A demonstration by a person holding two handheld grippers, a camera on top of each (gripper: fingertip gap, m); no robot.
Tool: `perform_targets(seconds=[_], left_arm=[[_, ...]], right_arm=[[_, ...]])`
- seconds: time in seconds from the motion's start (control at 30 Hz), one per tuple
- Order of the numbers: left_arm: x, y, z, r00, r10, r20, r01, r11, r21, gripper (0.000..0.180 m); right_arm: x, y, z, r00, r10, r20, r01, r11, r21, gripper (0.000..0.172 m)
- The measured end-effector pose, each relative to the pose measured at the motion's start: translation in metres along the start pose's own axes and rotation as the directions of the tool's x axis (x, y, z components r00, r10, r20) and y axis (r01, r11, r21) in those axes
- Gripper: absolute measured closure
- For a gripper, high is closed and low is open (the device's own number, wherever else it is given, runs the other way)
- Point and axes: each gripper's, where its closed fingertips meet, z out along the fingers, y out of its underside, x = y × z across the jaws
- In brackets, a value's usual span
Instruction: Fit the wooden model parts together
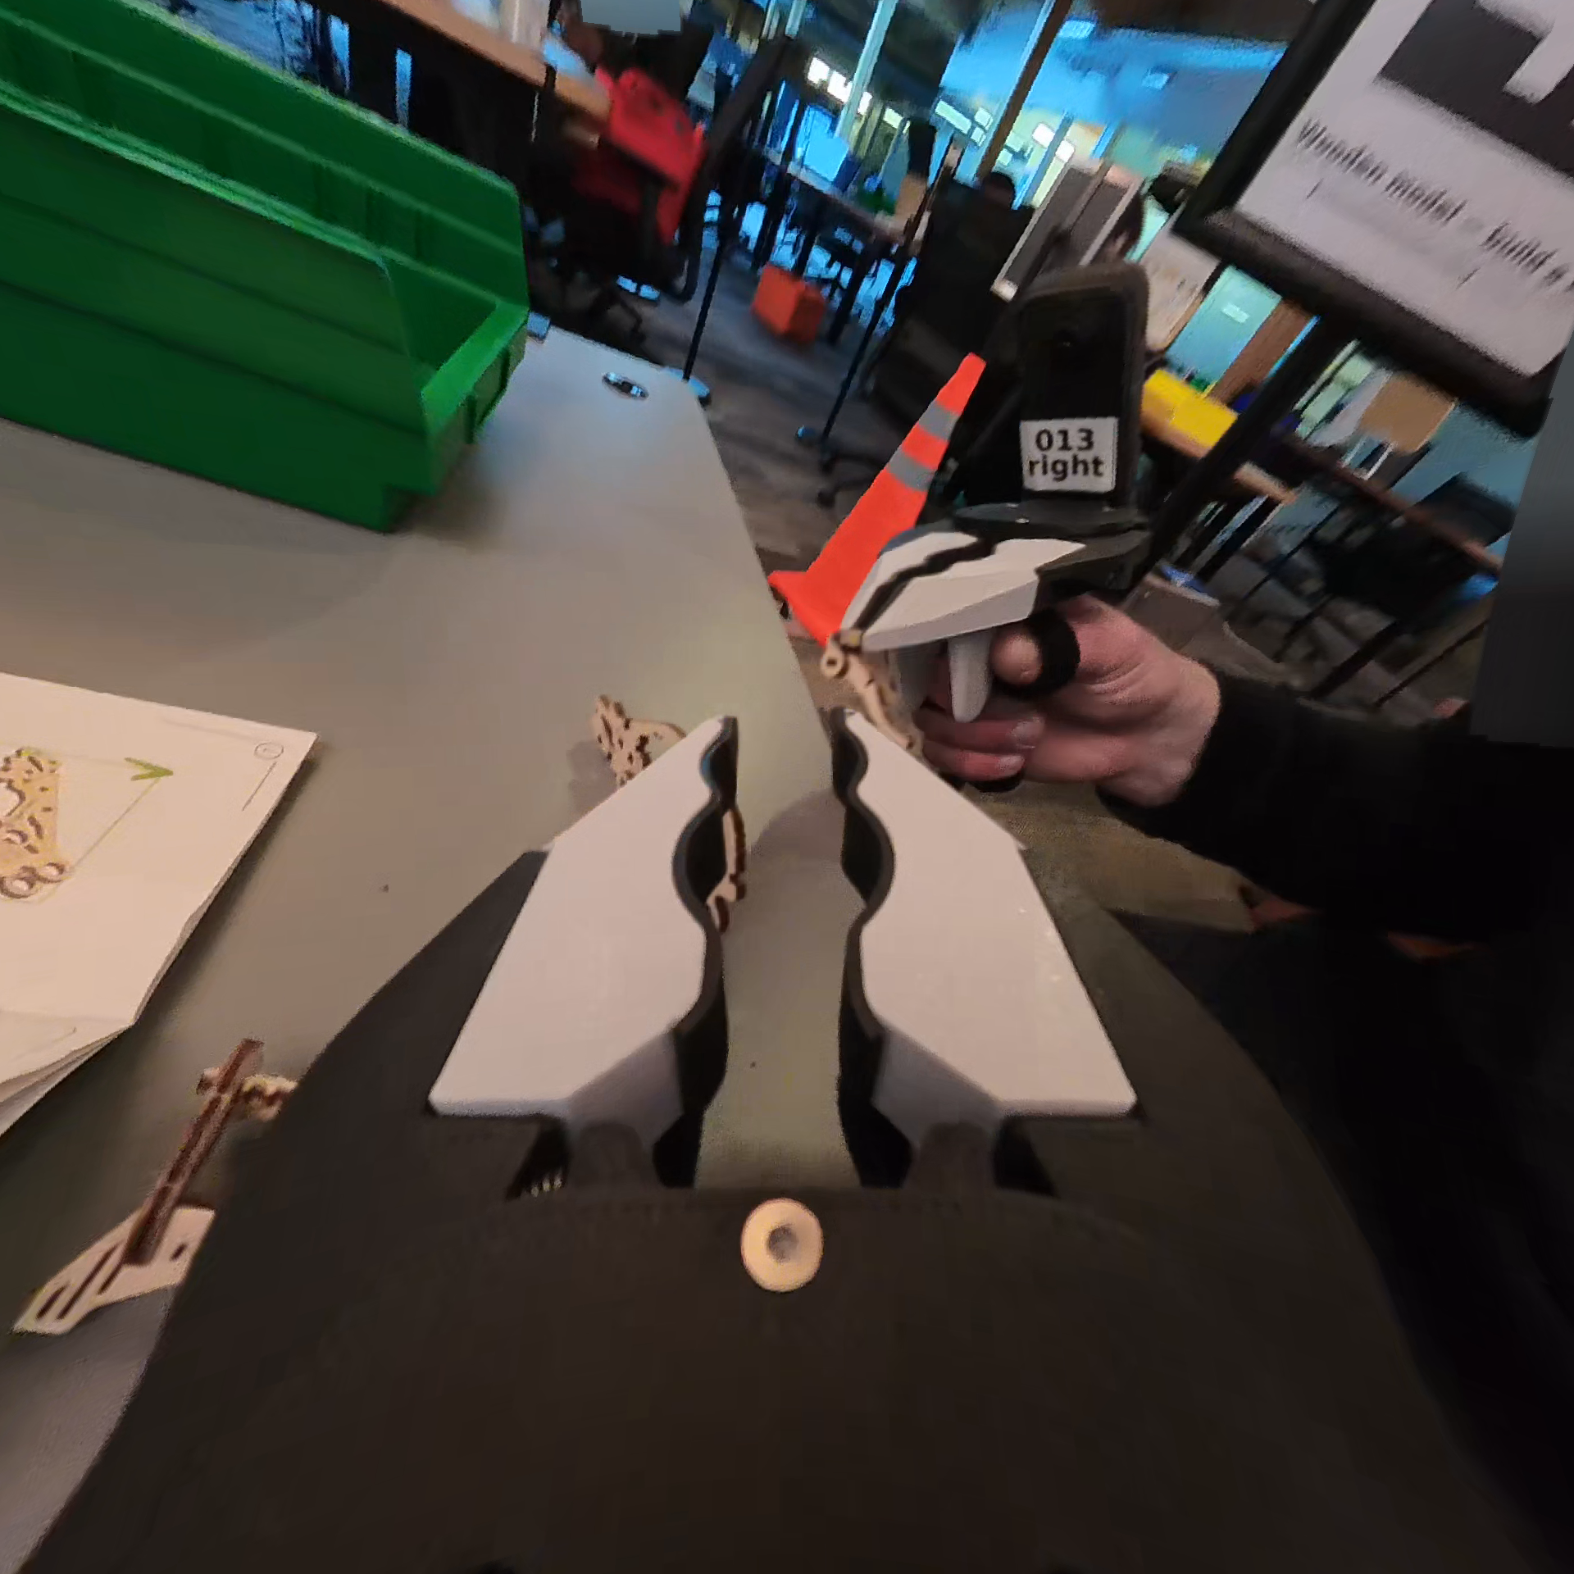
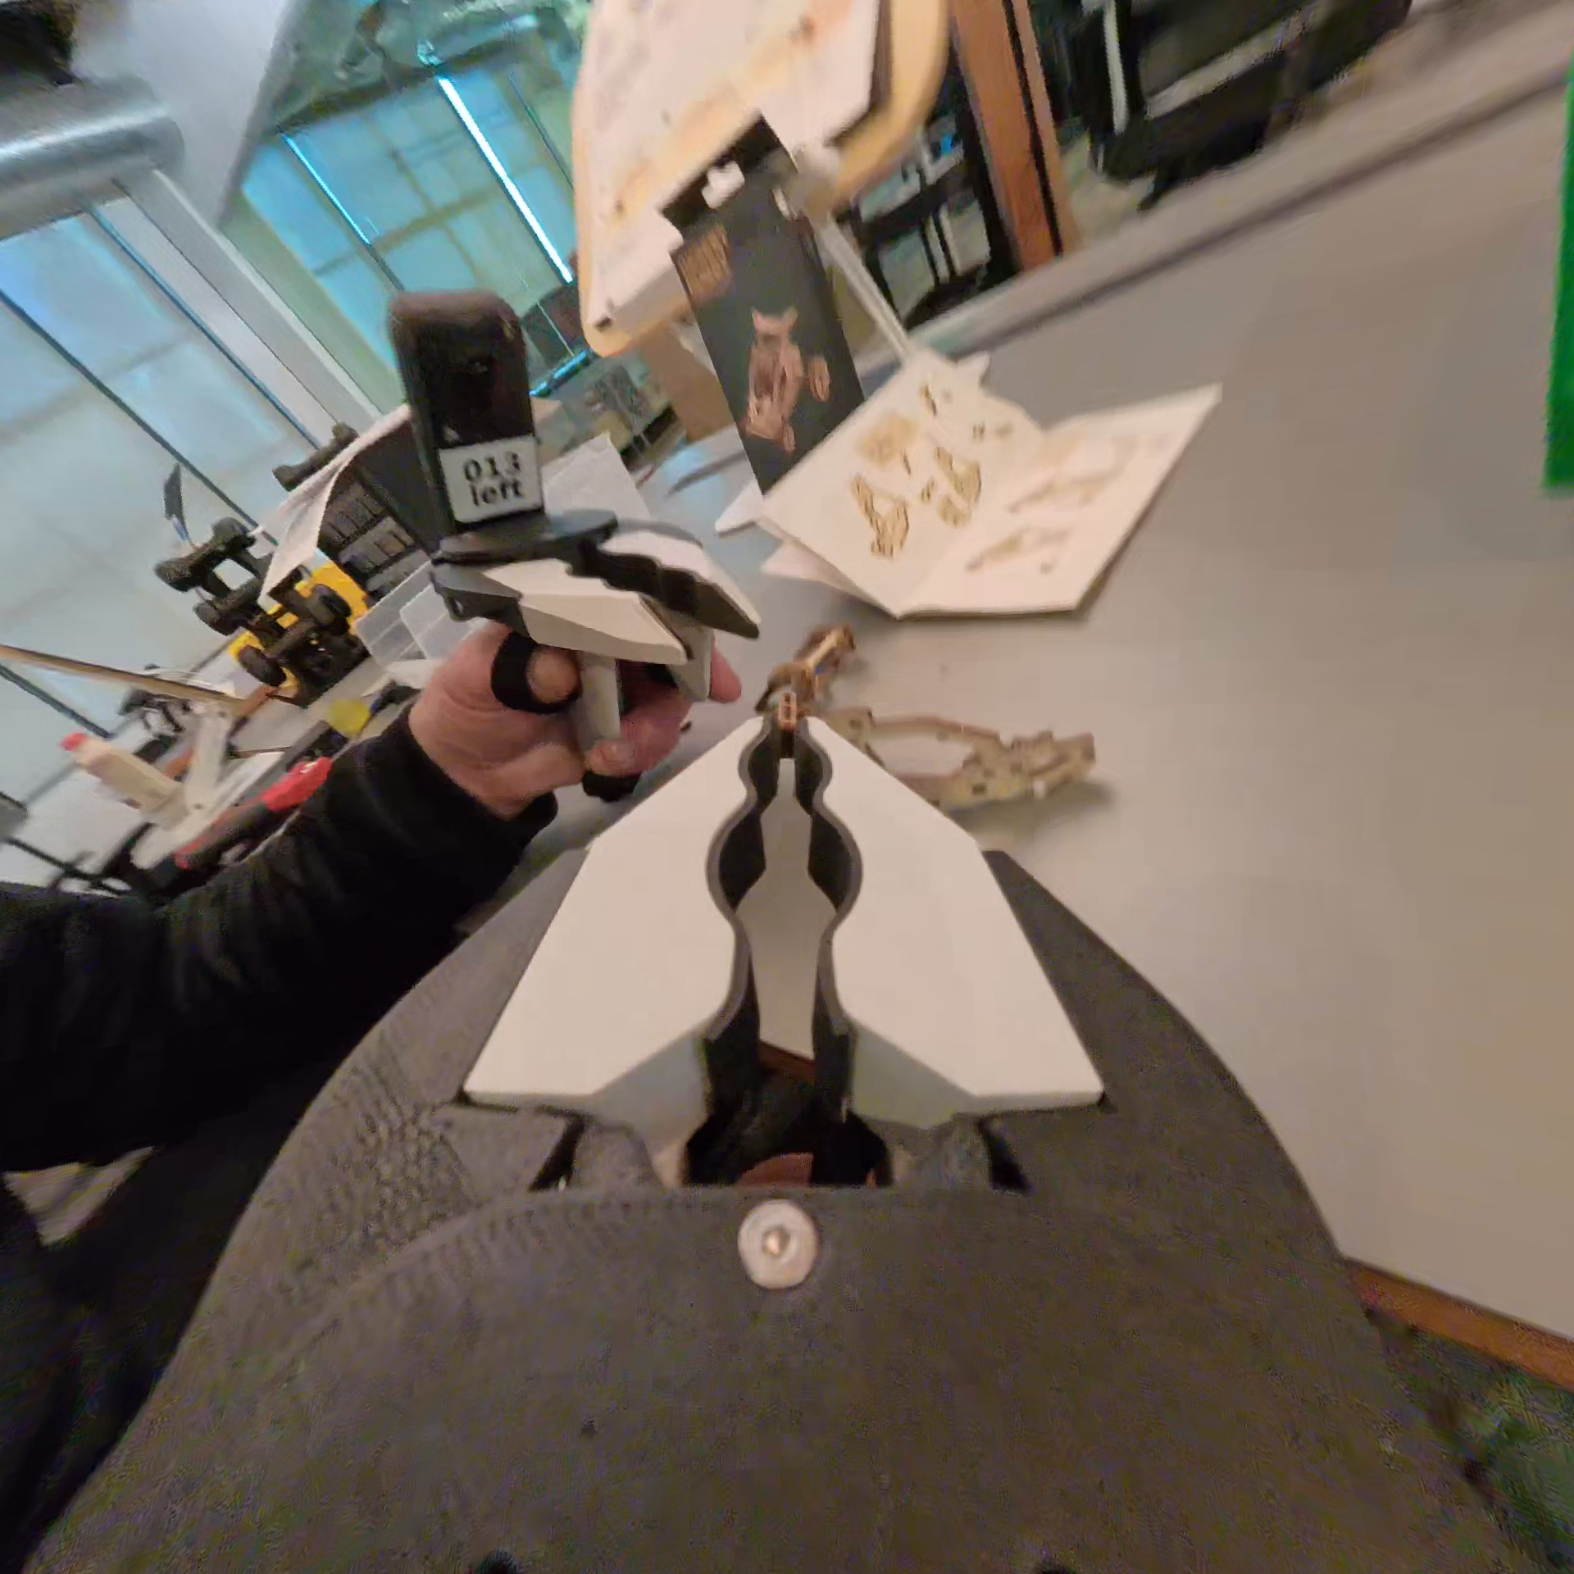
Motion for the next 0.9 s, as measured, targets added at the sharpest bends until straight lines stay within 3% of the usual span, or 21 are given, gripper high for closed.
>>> perform_targets(seconds=[0.1,0.33,0.53,0.9], left_arm=[[-0.006,0.016,0.009,1.000,0.012,0.025,-0.009,0.996,-0.094,0.153],[-0.005,0.031,0.020,0.999,0.030,0.012,-0.028,0.983,-0.184,0.135],[-0.002,0.039,0.024,1.000,0.025,-0.002,-0.025,0.973,-0.229,0.125],[0.003,0.045,0.029,0.999,0.046,-0.005,-0.046,0.963,-0.267,0.123]], right_arm=[[0.007,0.020,0.009,0.987,0.162,0.027,-0.161,0.986,-0.038,0.171],[0.019,0.037,0.023,0.955,0.298,0.011,-0.296,0.952,-0.078,0.171],[0.022,0.038,0.029,0.928,0.370,0.031,-0.367,0.927,-0.078,0.171],[0.024,0.042,0.034,0.915,0.403,0.009,-0.400,0.912,-0.086,0.171]])
